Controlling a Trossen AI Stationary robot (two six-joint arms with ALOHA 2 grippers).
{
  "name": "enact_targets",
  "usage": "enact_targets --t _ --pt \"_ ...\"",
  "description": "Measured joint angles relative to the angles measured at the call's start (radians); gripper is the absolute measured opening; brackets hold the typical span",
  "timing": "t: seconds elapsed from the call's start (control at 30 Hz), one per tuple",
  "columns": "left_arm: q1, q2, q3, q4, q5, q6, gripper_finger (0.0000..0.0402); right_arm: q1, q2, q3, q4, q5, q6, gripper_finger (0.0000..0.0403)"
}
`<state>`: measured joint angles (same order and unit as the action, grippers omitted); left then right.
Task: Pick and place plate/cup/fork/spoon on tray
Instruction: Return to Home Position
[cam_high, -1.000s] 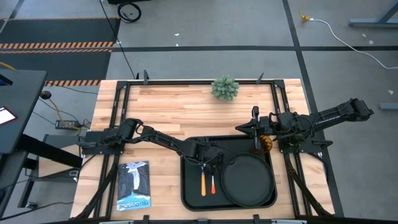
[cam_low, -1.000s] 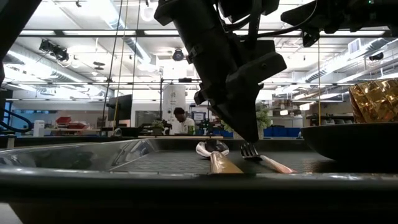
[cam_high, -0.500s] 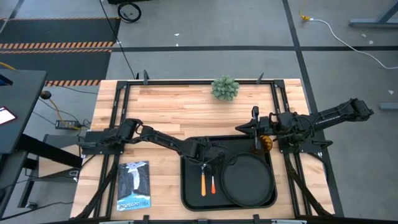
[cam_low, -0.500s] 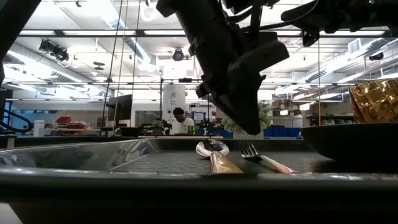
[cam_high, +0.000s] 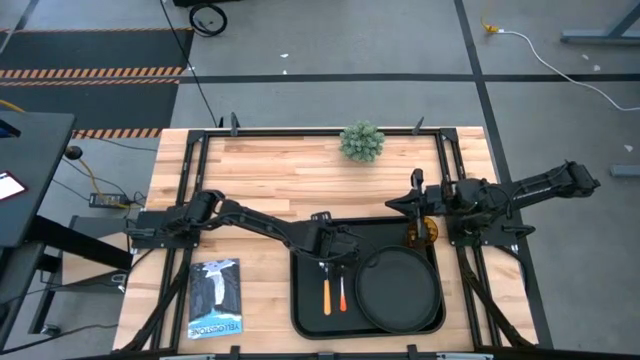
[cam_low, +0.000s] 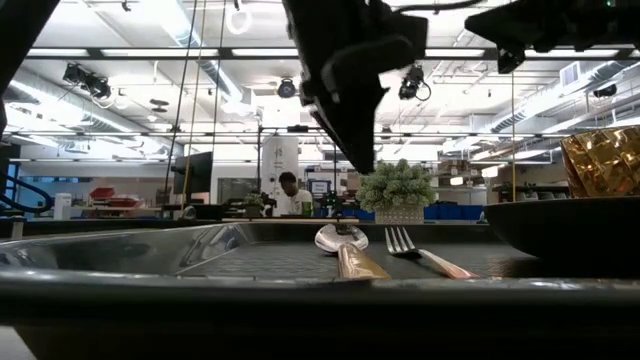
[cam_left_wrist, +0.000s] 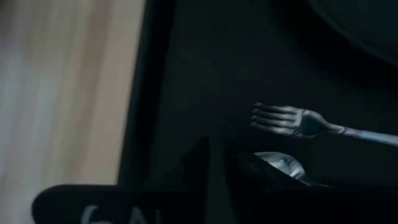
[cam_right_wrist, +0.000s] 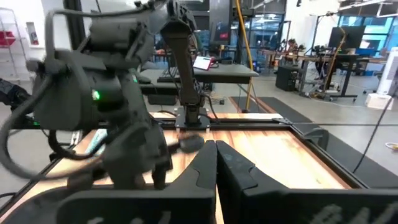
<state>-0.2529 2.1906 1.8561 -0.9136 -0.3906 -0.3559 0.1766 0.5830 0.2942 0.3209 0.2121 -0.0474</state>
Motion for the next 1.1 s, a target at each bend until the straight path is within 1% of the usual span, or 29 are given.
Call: enact_targets --t 0.13,0.3,0.47,0.63,0.73,0.9,1.0,1.1 --pt "-0.005 -0.039 0.0 -0.059 -0.054 -0.017 0.0052 0.001 -0.07 -0.06 0.009 0.004 0.026 0.0003" --pt "-0.01 -0.092 0.0 -0.067 -0.114 -0.012 0.0052 0.005 -0.141 -0.143 0.053 0.003 0.045 0.0003" --pt "-0.01 -0.122 0.0 -0.076 -0.123 0.025 0.0052 0.006 -0.194 -0.2 0.069 -0.005 0.044 0.0003" --pt "-0.015 -0.132 -0.001 -0.09 -0.126 0.022 0.0052 0.006 -0.24 -0.252 0.106 -0.05 0.038 0.0003" --pt "-0.022 -0.132 -0.013 -0.07 -0.127 0.019 0.0052 0.006 -0.261 -0.284 0.131 -0.053 0.037 0.0003" --pt "-0.035 -0.13 -0.047 -0.047 -0.126 -0.005 0.0052 0.006 -0.271 -0.288 0.118 -0.059 0.037 0.0003" --pt "-0.04 -0.132 -0.052 -0.088 -0.128 -0.026 0.0052 0.006 -0.271 -0.288 0.116 -0.067 0.028 0.0003" --pt "-0.044 -0.158 -0.053 -0.125 -0.167 -0.027 0.0052 0.006 -0.271 -0.288 0.116 -0.076 0.022 0.0004"
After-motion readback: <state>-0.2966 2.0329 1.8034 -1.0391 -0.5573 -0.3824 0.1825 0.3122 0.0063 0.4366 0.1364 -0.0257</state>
